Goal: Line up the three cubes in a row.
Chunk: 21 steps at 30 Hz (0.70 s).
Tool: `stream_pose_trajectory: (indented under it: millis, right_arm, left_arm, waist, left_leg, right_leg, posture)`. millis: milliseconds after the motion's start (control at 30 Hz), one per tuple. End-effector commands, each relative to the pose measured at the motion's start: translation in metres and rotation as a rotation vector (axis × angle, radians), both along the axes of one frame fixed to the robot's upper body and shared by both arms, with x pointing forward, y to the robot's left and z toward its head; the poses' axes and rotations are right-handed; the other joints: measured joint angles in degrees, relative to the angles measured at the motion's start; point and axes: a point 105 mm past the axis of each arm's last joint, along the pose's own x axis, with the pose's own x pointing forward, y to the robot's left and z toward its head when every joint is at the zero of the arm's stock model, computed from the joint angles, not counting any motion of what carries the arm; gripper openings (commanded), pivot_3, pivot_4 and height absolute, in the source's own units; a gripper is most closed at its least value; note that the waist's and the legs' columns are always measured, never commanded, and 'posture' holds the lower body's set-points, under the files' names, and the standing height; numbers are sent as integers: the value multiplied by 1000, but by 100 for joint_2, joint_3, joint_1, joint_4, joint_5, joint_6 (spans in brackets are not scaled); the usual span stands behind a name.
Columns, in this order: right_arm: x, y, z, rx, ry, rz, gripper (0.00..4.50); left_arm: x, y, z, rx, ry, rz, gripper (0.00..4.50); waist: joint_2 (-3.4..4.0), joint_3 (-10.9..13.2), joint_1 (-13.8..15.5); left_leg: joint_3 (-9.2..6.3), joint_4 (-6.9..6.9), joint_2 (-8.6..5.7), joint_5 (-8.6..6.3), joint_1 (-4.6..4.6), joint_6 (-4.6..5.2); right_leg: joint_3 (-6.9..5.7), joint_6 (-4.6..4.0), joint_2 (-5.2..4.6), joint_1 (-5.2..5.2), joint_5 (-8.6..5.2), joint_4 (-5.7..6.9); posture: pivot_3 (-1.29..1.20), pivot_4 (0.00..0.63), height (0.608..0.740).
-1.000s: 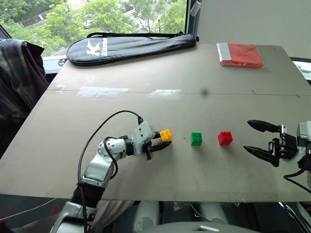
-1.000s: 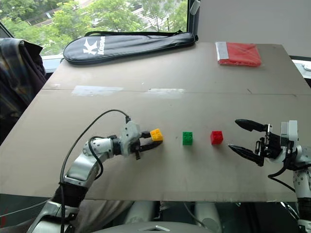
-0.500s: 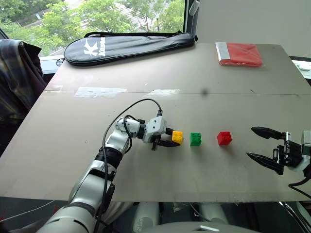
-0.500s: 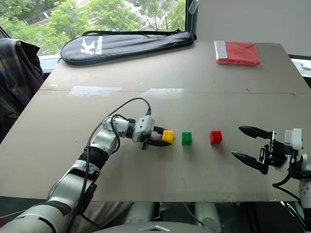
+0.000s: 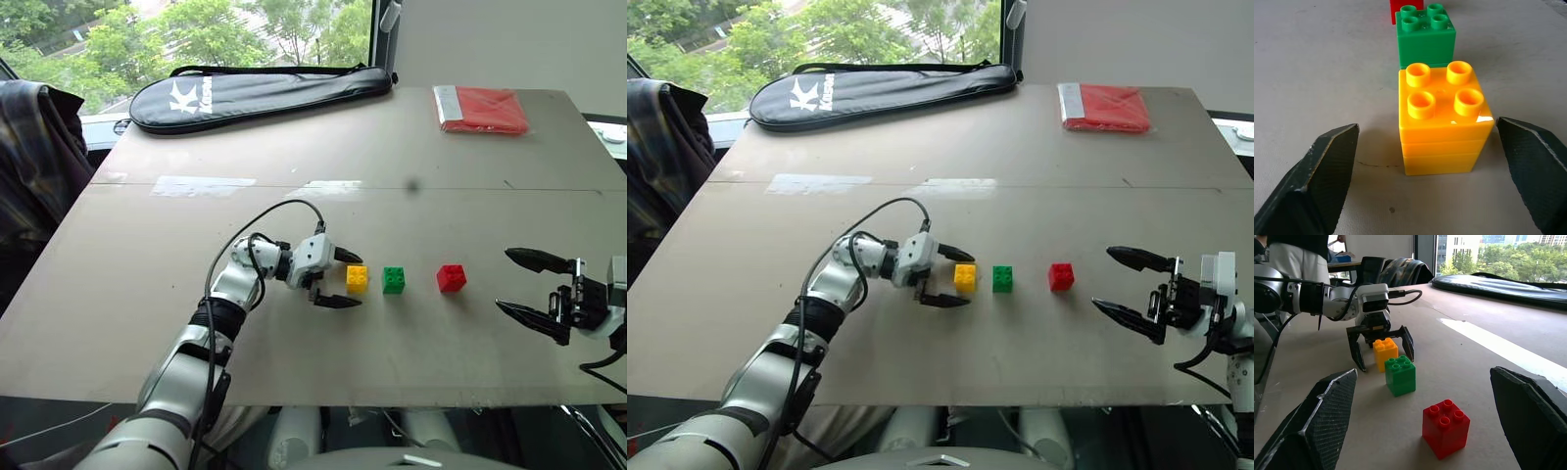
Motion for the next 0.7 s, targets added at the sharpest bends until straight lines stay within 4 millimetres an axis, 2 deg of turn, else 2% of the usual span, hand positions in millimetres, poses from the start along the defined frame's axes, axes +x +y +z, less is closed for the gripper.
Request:
stream_pose_trajectory:
  millis: [33,133,233,433,533,700]
  right_arm:
    - [0,-2,6,-19,-24,2,4500]
    - [-1,-6,2,-15,-8,-10,4500]
    - [-2,-11,-8,-16,19,-29,4500]
    - [-4,-21,-34,-20,86,-98,4500]
    - [-3,-26,-47,-43,116,-135,4500]
    - [-2,-34,-57,-65,148,-169,4500]
  left_arm:
    - [3,19,-7,38,1,116,4465]
    - [-5,37,7,-25,12,205,4465]
    - [-24,50,21,-98,41,287,4465]
    - [-62,78,8,-90,100,536,4465]
    - [-67,91,-1,-102,129,667,4465]
    - [-75,97,-5,-109,127,765,4465]
  waist:
    - [0,0,-14]
    - [0,0,-97]
    - [0,1,-189]
    - [4,4,-103]
    - [2,4,-90]
    - [3,3,-105]
  left_leg:
    - [1,0,1,0,5,0]
    - [-4,-1,9,0,13,0]
    - [-15,-8,17,0,15,0]
    - [-14,-16,29,0,8,-1]
    - [-9,-11,22,0,12,-1]
    - [2,-10,17,0,24,0]
  right_leg:
    - [2,-1,0,2,0,3]
    - [7,-2,2,1,-2,17]
    - [9,-1,5,-6,-1,22]
    - [10,-21,-8,-15,-14,16]
    - [13,-22,-19,-8,-17,15]
    - [20,-3,-21,-6,-29,19]
  posture:
    - [0,150,708]
    - [0,150,708]
    - [0,150,708]
    - [0,150,708]
    - [0,150,708]
    - [0,150,708]
